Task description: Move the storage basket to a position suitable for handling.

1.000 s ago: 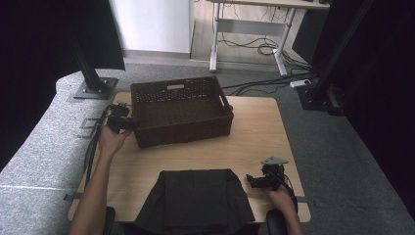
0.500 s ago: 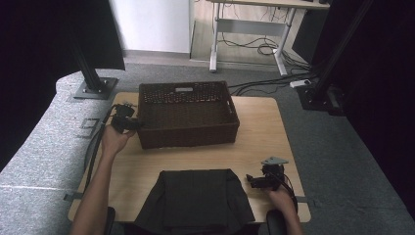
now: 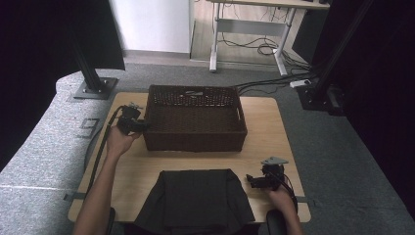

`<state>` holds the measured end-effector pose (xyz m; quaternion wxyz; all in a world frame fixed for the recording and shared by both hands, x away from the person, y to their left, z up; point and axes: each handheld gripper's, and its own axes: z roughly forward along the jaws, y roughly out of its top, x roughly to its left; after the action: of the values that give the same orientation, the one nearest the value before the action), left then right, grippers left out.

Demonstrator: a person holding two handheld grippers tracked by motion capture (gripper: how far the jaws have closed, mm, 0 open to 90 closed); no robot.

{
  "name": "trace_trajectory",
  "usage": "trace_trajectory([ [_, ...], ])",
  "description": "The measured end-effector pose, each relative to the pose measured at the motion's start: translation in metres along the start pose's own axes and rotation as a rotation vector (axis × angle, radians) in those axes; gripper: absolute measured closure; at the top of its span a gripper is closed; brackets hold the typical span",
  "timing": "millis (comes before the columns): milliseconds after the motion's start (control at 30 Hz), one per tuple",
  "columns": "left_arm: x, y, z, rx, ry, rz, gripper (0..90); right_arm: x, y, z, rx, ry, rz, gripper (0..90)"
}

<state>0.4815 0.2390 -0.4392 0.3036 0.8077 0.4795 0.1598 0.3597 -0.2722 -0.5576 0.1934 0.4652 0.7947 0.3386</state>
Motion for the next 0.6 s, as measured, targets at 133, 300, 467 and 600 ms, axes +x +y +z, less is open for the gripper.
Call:
trace_trajectory([
  [133,-0.004,-0.002,0.0,-0.007,-0.013,0.008,68.5,0.0,0.0,0.0,0.0,0.0,0.0,0.0],
  [300,-0.01,-0.006,-0.002,-0.018,-0.034,0.014,68.4,0.0,0.0,0.0,0.0,0.0,0.0,0.0],
  [467,-0.015,-0.011,-0.005,-0.024,-0.045,0.022,68.4,0.0,0.0,0.0,0.001,-0.001,0.001,0.0],
  [600,-0.02,-0.017,-0.008,-0.035,-0.042,0.013,68.3,0.0,0.0,0.0,0.002,0.0,0.0,0.0],
])
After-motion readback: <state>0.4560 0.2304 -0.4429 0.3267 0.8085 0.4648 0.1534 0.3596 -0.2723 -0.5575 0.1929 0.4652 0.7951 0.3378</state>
